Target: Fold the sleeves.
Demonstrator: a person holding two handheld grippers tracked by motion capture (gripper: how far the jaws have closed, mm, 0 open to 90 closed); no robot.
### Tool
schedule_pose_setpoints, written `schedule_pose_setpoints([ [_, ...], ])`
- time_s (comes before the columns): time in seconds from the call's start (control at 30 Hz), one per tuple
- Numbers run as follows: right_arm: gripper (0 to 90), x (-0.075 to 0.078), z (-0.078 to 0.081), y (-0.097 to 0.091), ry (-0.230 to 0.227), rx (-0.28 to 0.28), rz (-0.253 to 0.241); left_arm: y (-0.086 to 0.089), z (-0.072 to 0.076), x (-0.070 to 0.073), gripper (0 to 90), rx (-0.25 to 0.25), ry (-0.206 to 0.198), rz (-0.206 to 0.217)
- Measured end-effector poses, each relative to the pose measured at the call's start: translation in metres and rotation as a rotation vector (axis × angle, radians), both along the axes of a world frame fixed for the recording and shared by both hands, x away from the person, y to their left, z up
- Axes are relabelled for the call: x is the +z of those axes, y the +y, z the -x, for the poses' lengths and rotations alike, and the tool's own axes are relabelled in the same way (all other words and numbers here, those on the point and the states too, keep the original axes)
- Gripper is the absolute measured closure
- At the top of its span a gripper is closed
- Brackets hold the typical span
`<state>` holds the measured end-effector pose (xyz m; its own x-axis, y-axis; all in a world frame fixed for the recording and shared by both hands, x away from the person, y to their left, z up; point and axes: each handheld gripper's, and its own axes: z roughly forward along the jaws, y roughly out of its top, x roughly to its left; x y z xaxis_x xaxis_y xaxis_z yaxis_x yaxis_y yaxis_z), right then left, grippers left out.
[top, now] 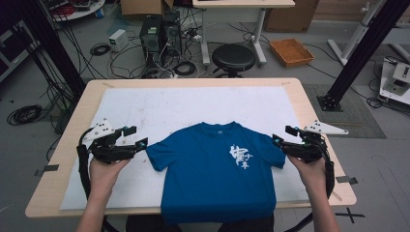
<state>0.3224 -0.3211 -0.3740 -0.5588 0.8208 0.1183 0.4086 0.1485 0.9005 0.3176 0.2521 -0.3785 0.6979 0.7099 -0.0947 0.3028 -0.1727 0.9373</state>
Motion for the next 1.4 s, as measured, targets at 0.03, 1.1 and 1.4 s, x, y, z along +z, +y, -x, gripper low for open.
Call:
schedule_pose_setpoints([
  [0.03, 30.3, 0.000, 0.000, 0.000, -0.002, 0.001, 0.001, 0.000, 0.000, 0.000, 31.7, 0.000, 0.000, 0.000],
  [1.1, 33.3, -0.004, 0.000, 0.000, 0.007, -0.001, 0.000, 0.006, -0.037, -0.054, 63.1, 0.073, 0.313, -0.040],
  [1.4, 33.4, -0.005, 0.000, -0.004, 0.006, -0.014, -0.005, 0.001, -0.042, -0.061, 66.6, 0.109, 0.344, -0.099],
])
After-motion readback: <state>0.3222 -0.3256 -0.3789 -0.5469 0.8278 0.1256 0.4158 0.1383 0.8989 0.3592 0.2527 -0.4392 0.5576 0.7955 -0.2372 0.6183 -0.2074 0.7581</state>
